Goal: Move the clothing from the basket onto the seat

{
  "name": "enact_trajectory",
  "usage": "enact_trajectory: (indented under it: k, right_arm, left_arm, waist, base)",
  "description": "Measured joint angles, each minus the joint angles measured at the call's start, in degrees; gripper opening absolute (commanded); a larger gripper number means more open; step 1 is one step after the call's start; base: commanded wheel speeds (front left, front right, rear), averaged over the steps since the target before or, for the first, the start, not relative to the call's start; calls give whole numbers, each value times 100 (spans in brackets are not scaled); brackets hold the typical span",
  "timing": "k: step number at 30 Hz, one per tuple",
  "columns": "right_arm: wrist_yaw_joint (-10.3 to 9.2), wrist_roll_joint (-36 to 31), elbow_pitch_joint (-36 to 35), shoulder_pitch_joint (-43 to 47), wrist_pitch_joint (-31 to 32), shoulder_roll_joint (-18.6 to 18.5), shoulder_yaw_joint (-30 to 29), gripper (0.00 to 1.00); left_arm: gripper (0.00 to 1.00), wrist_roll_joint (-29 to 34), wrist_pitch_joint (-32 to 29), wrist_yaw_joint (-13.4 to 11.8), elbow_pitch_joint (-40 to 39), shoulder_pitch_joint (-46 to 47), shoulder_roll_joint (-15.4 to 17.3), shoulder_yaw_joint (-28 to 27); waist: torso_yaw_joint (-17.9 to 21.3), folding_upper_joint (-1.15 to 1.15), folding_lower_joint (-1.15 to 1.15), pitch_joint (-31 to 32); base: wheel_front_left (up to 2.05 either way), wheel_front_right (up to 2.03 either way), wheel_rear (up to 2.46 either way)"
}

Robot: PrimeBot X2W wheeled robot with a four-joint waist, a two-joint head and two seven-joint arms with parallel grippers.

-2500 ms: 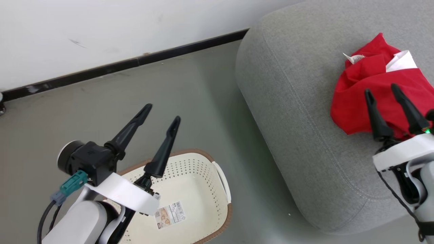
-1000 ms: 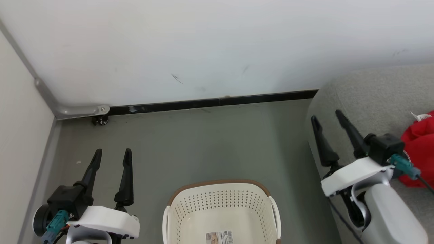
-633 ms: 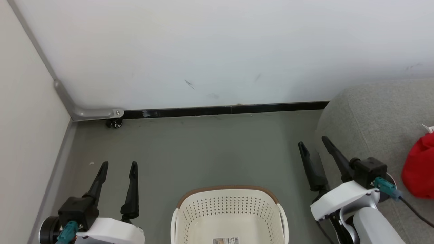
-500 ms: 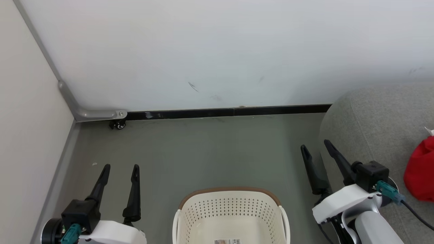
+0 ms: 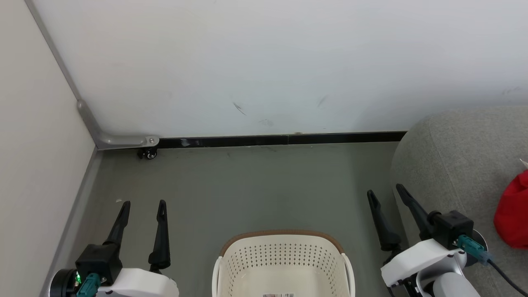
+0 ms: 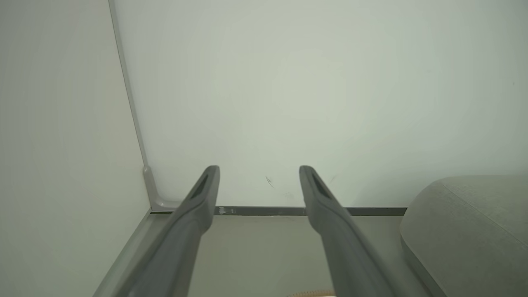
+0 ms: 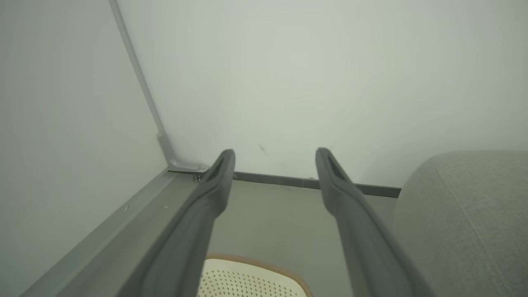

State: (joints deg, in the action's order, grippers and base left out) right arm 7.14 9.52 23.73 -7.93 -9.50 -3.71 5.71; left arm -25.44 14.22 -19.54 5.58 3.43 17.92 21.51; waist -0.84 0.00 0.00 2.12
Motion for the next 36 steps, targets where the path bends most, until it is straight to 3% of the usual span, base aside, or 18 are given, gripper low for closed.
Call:
enact_trajectory:
  k: [36]
  right_arm:
    - [0, -78, -757, 605, 352, 74, -153, 100]
  left_arm:
    - [100, 255, 0, -93, 211, -1, -60, 102]
  waist:
    - [264, 0, 0, -69]
  base:
    - [0, 0, 0]
